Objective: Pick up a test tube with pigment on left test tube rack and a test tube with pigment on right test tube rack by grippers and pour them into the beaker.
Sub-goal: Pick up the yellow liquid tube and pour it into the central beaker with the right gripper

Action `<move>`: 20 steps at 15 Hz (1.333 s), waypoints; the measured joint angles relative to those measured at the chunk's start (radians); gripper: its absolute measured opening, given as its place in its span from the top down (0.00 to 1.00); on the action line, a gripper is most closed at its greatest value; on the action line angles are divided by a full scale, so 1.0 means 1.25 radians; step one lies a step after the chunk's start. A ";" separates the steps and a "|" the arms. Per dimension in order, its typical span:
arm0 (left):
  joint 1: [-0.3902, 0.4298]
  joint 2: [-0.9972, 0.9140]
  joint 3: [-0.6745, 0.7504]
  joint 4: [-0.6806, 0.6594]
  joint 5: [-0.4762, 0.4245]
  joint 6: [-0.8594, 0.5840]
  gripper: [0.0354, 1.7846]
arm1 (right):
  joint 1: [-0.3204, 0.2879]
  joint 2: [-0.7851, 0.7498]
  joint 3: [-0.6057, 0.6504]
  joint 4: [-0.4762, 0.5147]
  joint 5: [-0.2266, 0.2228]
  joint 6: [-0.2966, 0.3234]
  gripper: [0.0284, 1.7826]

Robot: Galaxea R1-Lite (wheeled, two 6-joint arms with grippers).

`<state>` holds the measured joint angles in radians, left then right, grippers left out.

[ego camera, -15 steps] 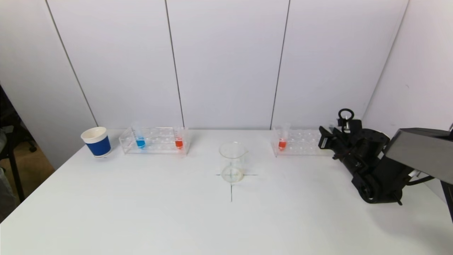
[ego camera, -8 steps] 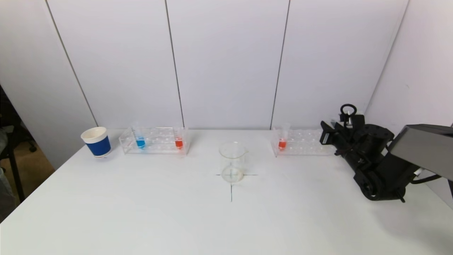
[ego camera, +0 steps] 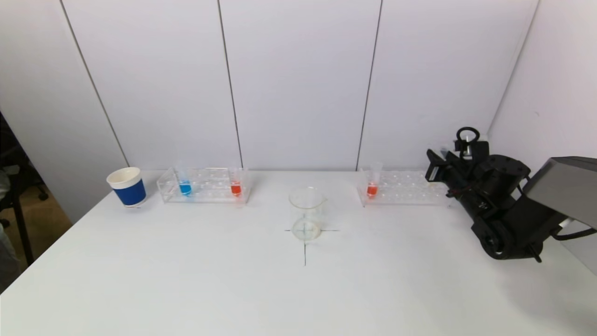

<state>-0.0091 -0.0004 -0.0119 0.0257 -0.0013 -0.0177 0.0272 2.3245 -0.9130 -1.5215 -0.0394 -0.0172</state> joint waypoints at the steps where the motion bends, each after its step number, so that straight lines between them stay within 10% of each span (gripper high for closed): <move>1: 0.000 0.000 0.000 0.000 0.000 0.000 0.01 | 0.000 -0.008 0.003 0.000 0.001 -0.002 0.74; 12: 0.000 0.000 0.000 0.000 0.000 0.000 0.01 | -0.004 -0.153 0.003 0.113 0.015 -0.011 0.74; 20: 0.000 0.000 0.000 0.000 0.000 0.000 0.01 | 0.009 -0.326 -0.102 0.378 0.024 -0.015 0.74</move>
<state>-0.0091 -0.0004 -0.0123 0.0260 -0.0013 -0.0177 0.0383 1.9170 -1.0409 -1.0496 -0.0089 -0.0360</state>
